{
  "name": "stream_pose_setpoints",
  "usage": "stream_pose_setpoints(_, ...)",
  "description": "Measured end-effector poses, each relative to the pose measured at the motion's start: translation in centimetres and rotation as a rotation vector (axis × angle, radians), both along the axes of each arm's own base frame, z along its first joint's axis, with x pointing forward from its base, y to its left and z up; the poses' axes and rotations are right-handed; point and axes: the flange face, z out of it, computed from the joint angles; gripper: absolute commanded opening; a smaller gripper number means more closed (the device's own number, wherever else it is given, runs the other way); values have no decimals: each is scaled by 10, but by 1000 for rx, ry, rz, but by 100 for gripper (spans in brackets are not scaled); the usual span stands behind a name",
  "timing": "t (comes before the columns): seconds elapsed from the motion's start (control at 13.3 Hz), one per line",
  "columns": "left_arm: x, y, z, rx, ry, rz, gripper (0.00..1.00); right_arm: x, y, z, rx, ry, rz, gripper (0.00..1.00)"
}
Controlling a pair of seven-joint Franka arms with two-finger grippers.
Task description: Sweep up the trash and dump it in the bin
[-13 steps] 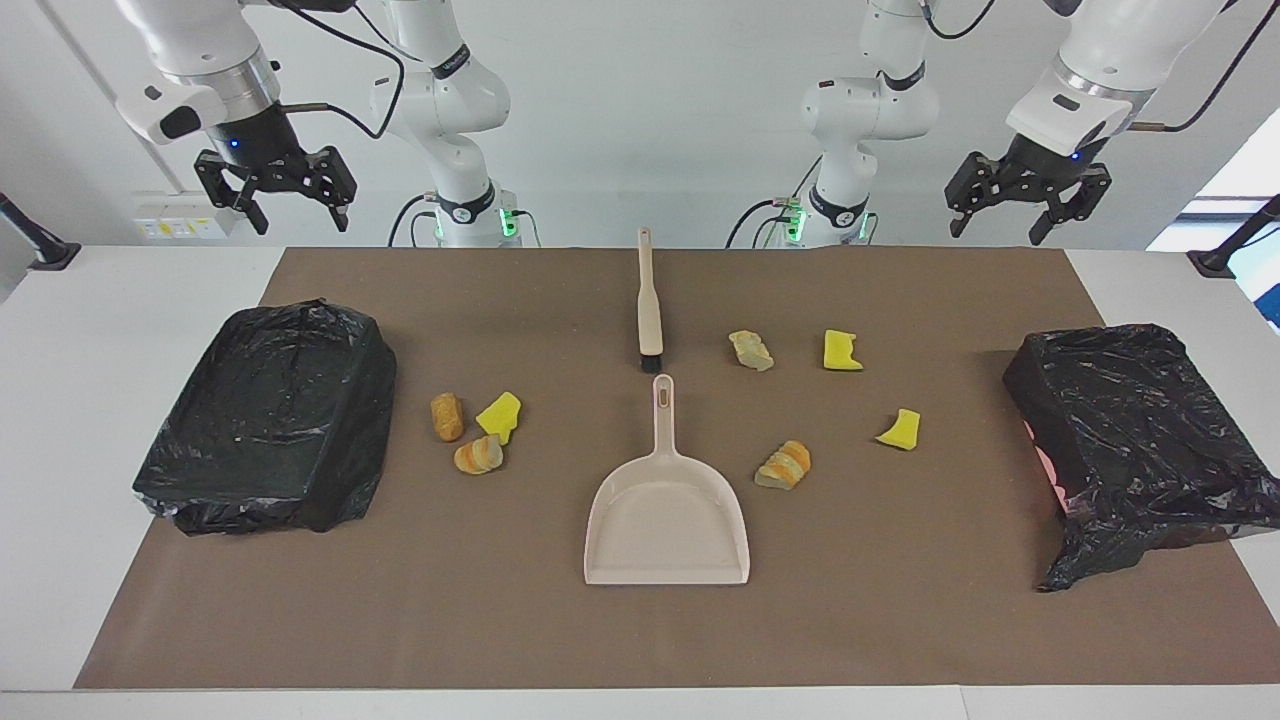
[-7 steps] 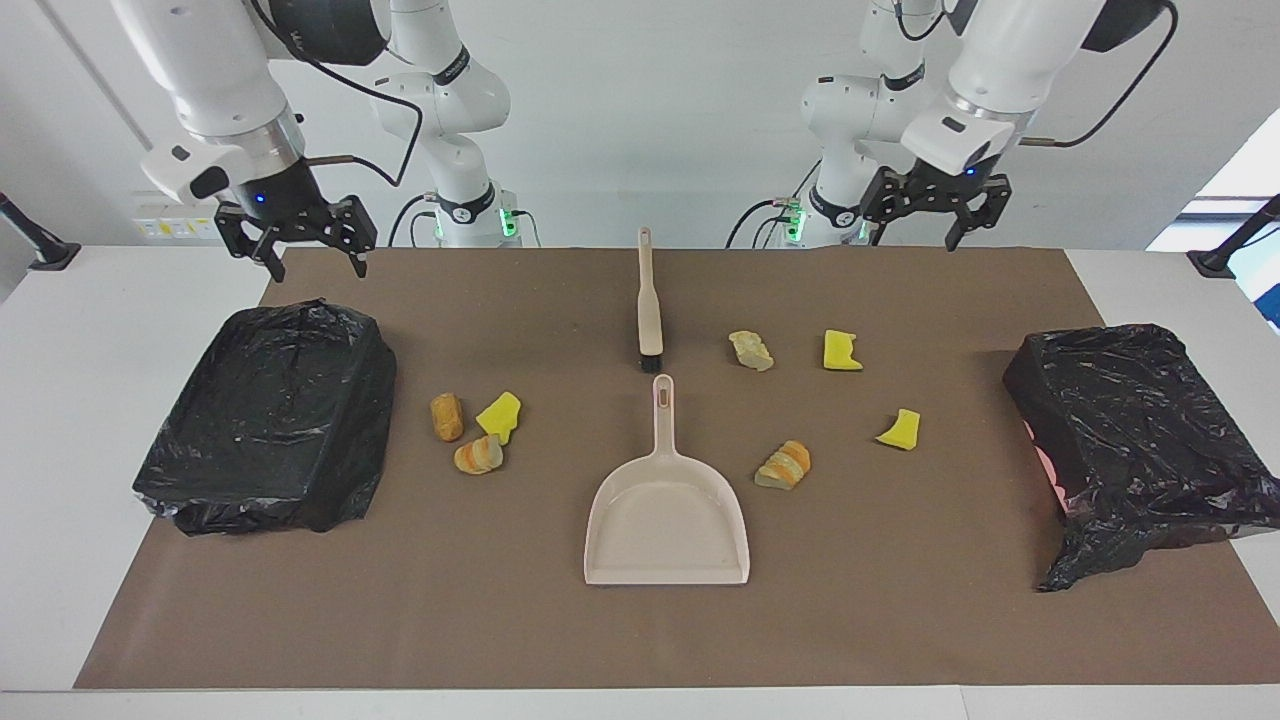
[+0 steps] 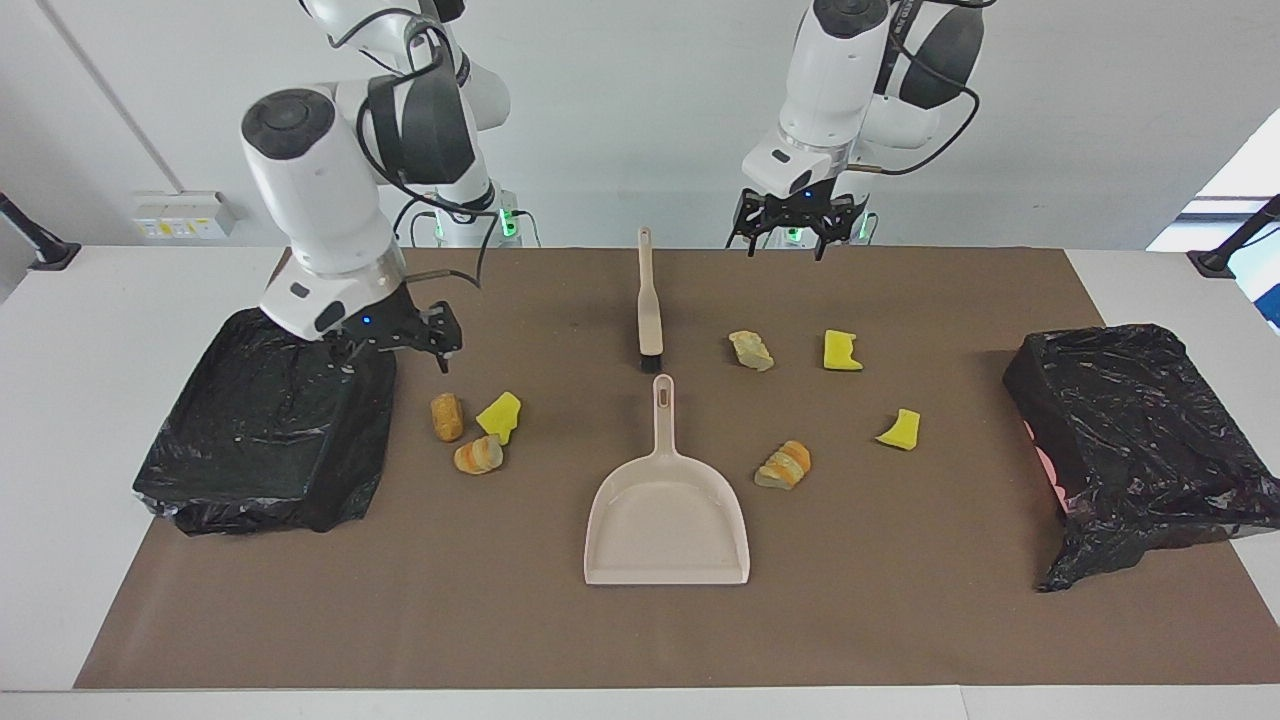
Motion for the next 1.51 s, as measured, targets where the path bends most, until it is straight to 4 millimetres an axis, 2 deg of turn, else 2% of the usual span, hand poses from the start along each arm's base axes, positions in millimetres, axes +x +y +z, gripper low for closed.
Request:
stream_pose_setpoints(0.23, -50, -48, -35, 1, -9, 5, 100, 14, 45, -43, 2, 5, -23, 100)
stream_pose_setpoints(0.53, -108, -98, -88, 2, -15, 10, 100, 11, 105, -89, 2, 47, -86, 100)
stream_pose_setpoints(0.68, -141, -122, -127, -2, -20, 11, 100, 9, 119, -106, 37, 84, -106, 100)
stream_pose_setpoints(0.83, -166, -138, -153, 5, -16, 3, 100, 10, 122, -114, 60, 96, -135, 100)
stream_pose_setpoints(0.98, -178, -149, -167, 10, -12, -11, 100, 10, 135, -117, 102, 95, -162, 100)
stream_pose_setpoints(1.21, -181, -152, -170, 10, -12, -16, 100, 3, 165, -123, 115, 86, -182, 100)
stream_pose_setpoints(1.36, -181, -151, -178, 24, -4, -16, 100, 3, 170, -128, 122, 84, -191, 100)
stream_pose_setpoints(1.51, -182, -155, -196, 38, 6, -21, 100, 6, 170, -131, 146, 79, -207, 100)
